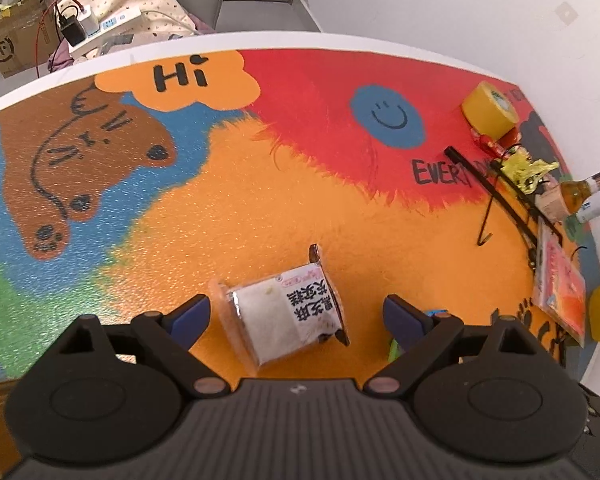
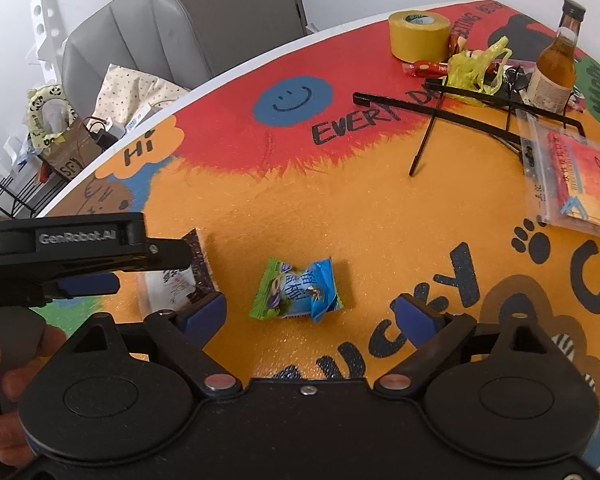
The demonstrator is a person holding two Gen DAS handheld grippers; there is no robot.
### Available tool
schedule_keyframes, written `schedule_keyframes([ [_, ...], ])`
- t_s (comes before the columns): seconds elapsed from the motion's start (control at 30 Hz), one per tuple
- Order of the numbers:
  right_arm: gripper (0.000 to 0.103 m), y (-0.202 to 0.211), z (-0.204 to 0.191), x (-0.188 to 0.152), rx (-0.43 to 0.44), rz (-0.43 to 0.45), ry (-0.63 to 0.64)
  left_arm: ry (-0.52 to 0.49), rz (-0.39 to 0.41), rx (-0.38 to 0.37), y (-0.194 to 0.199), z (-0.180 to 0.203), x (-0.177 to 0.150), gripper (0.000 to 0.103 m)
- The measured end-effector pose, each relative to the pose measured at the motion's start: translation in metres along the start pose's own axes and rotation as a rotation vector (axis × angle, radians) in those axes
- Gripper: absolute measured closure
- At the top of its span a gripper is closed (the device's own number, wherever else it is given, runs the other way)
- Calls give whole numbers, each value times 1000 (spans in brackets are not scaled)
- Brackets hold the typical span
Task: Organize snacks
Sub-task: 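Grasp the white bread pack with the left gripper while the right gripper grasps the blue-green candy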
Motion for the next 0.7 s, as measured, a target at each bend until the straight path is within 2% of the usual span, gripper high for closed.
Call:
schedule_keyframes([
  [0.3, 17, -19, 3, 2, 6, -14, 0, 39, -14, 71, -25, -1, -3, 15],
  [0.4, 17, -24, 3, 3, -6, -14, 2, 39, -23, 107, -29, -4, -4, 25],
  [0.5, 20, -32, 0, 4, -8, -19, 7, 36, -22, 117, -30, -6, -6, 28],
  [0.6, 26, -37, -3, 2, -6, -29, 8, 23, -6, 120, -29, -4, -7, 35],
  [0.7, 40, -41, -5, -1, -19, -39, 18, 23, -4, 117, -28, -3, -8, 41],
])
Point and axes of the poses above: each gripper's, at about its wrist camera, not at the fingertips, and y roughly against the way its jaws point, z to its right, x to its top, the point moved 6 cm from there along -y, roughly the way its jaws point, and after that the axes turned 7 degrees about y, right-handed, at the moved point
